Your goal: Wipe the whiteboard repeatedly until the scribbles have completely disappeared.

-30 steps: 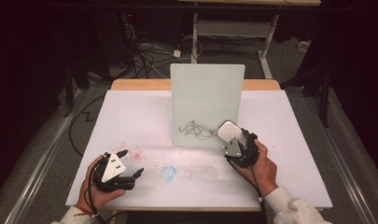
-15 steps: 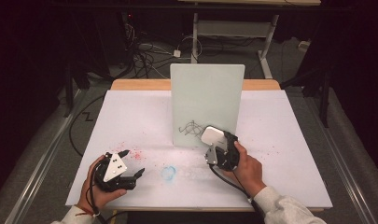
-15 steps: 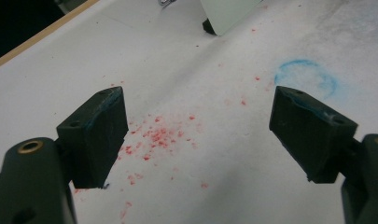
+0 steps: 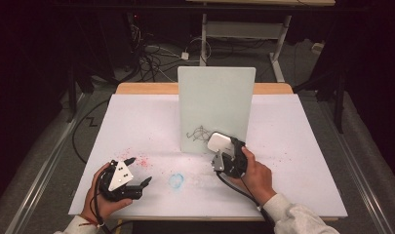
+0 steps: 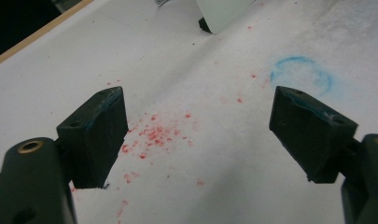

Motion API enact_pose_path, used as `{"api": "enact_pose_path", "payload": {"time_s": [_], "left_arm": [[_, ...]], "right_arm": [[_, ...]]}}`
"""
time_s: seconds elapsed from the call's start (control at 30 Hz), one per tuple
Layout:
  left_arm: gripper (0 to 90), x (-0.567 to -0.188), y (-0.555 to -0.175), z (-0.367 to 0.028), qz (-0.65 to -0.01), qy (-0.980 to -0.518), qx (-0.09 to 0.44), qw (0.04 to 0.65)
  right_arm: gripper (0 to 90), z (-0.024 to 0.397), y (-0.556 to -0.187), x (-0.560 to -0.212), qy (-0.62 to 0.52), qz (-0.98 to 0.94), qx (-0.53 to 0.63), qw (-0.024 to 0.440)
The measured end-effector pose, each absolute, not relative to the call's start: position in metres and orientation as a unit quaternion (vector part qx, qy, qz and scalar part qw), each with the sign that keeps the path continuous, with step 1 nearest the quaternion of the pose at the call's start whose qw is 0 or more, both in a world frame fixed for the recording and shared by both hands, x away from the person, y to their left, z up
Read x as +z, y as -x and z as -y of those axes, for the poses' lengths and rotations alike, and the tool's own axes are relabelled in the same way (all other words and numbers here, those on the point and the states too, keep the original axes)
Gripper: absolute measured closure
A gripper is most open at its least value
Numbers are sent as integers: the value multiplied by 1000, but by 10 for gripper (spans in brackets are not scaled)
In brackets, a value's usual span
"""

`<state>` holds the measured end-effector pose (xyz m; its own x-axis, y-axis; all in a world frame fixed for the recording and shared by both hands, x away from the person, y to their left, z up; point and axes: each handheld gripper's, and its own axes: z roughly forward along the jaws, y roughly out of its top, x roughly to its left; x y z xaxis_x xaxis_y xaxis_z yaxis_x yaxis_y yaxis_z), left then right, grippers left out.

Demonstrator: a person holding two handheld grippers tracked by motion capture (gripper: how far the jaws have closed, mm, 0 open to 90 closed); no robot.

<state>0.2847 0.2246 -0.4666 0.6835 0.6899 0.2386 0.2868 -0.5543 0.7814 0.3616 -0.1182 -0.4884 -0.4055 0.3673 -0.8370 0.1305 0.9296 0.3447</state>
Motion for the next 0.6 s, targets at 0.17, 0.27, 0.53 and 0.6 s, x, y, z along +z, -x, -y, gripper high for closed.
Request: {"api": "enact_pose_path", "payload": {"time_s": [0.17,0.27,0.53,0.6], "left_arm": [[186,-467,-285,-225,-291,-839,271,371],[186,-467,-285,-224,-292,-838,272,372],[186,-467,-286,-223,-286,-843,269,368],[186,-468,-286,-223,-288,-842,267,370]], "right_arm": [[307,137,-362,-484,-174,-830,103,520],[307,138,-364,-482,-181,-824,108,526],[307,111,-364,-482,-163,-824,119,529],[306,105,-363,-487,-150,-825,120,532]]}}
